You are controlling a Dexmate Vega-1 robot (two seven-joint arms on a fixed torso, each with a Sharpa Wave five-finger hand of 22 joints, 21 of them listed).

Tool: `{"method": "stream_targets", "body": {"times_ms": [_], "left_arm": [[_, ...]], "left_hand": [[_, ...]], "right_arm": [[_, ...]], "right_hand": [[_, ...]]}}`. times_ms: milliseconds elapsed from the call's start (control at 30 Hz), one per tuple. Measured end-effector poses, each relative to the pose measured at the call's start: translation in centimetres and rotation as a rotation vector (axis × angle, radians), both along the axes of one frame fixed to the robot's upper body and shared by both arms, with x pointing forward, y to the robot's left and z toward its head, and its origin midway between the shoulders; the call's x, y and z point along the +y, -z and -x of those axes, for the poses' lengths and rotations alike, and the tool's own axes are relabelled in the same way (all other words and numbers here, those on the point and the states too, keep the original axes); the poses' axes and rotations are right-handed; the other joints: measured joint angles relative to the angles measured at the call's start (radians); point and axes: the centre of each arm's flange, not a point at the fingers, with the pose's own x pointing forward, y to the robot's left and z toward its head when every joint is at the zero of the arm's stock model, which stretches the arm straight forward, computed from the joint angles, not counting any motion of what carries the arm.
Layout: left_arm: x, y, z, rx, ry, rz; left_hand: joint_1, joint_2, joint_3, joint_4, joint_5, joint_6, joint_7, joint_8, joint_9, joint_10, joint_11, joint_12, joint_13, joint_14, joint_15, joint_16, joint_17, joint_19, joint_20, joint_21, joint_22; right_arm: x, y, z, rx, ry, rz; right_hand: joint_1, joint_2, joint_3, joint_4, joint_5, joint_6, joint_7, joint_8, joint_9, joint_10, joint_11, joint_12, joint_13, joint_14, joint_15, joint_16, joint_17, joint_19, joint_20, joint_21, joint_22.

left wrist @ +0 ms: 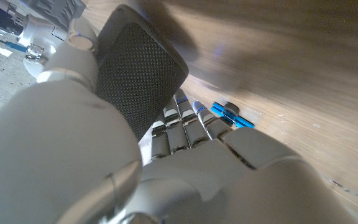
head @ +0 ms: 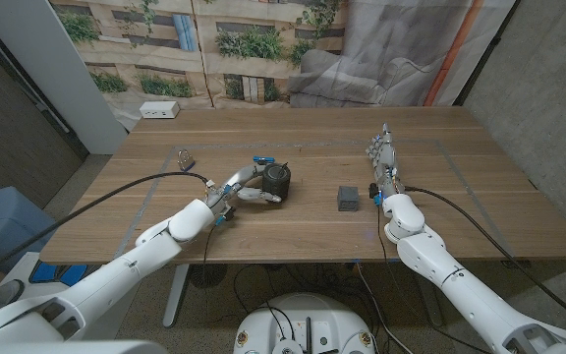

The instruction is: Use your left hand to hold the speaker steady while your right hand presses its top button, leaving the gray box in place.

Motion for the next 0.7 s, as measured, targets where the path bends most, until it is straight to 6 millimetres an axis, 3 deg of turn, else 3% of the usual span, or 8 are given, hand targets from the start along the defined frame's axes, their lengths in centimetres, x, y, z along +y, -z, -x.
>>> {"method": "stream_targets", "body": {"times_ms": [267,700], "left_arm": [[-0.12,-0.09,-0.12,-0.002,0.002,-0.031],[0.24,0.03,-0.21,0.014,-0.01,-0.064]], "left_hand": [[0.0,0.0,-0.004,0.004,-0.003,0.0,0.0,-0.008,-0.003,0.004,0.004,-0.008,-0.013,-0.038,0.003,0.0,0.0,-0.065,0.0,0.0,-0.001],[0.0,0.0,-0.008,0.008,0.001,0.0,0.0,-0.028,-0.007,-0.005,-0.005,-0.03,-0.023,-0.058,0.001,0.004,0.0,-0.082,-0.003,0.003,-0.001]], "right_arm": [[-0.03,0.35,0.04,0.005,0.0,-0.004],[-0.18,0.82,0.12,0.012,0.001,-0.01]], "right_hand": [[0.005,0.005,0.0,0.0,0.0,0.0,0.0,0.0,0.0,0.004,0.004,0.0,0.0,0.0,0.0,0.0,0.0,0.007,0.007,0.0,0.0],[0.005,0.005,0.0,0.0,0.0,0.005,-0.005,-0.007,0.0,0.009,-0.002,0.0,0.0,0.003,-0.003,0.0,0.0,0.011,0.011,0.0,0.0]]}}
